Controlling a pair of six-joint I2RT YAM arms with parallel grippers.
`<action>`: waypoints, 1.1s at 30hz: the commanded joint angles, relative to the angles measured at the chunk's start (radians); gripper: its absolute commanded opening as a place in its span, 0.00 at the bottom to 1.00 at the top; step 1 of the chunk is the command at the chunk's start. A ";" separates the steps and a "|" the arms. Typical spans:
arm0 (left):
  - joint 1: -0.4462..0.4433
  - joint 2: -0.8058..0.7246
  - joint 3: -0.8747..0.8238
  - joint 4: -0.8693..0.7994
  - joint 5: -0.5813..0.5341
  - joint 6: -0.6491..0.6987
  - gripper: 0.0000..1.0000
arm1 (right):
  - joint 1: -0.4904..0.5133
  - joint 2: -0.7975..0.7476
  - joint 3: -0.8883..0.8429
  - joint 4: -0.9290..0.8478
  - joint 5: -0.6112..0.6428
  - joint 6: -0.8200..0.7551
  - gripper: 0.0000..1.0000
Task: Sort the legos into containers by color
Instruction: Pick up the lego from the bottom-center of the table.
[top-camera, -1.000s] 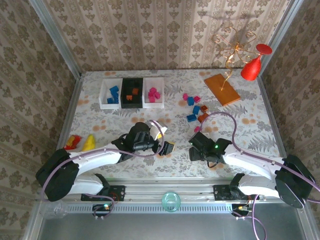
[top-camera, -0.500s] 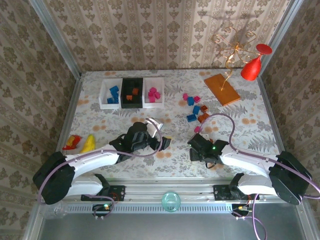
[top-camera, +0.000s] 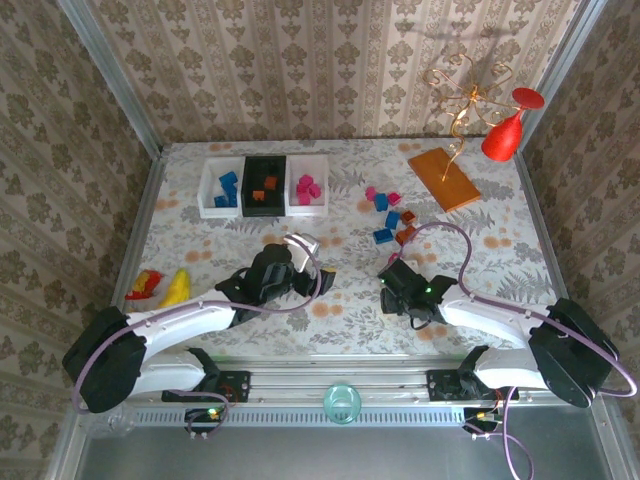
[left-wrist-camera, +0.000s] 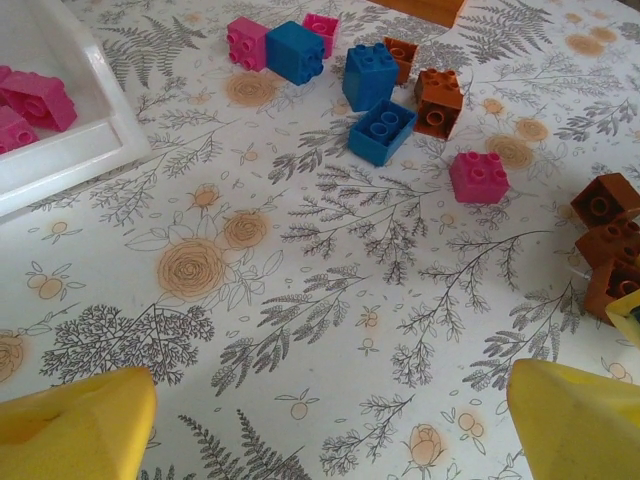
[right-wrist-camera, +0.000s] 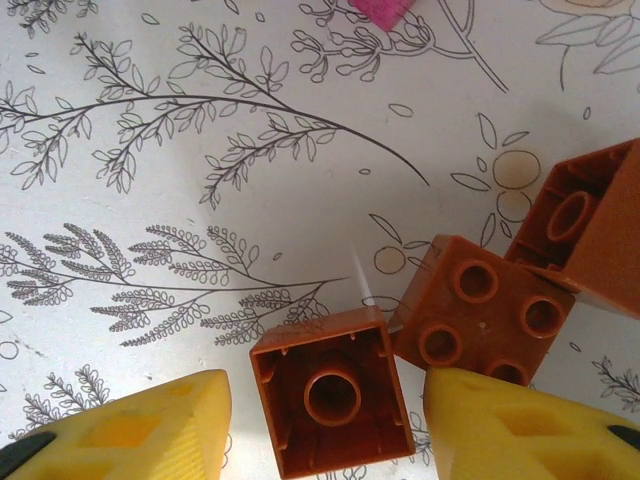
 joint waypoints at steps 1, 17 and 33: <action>0.011 -0.015 -0.007 -0.021 -0.014 0.015 0.92 | -0.005 0.025 -0.001 0.011 -0.024 -0.017 0.54; 0.037 -0.035 -0.005 -0.058 -0.029 0.016 0.92 | 0.058 0.057 0.005 0.082 -0.115 -0.071 0.48; 0.123 -0.113 -0.038 -0.110 -0.061 -0.051 0.93 | 0.058 0.210 0.086 0.224 -0.041 -0.071 0.34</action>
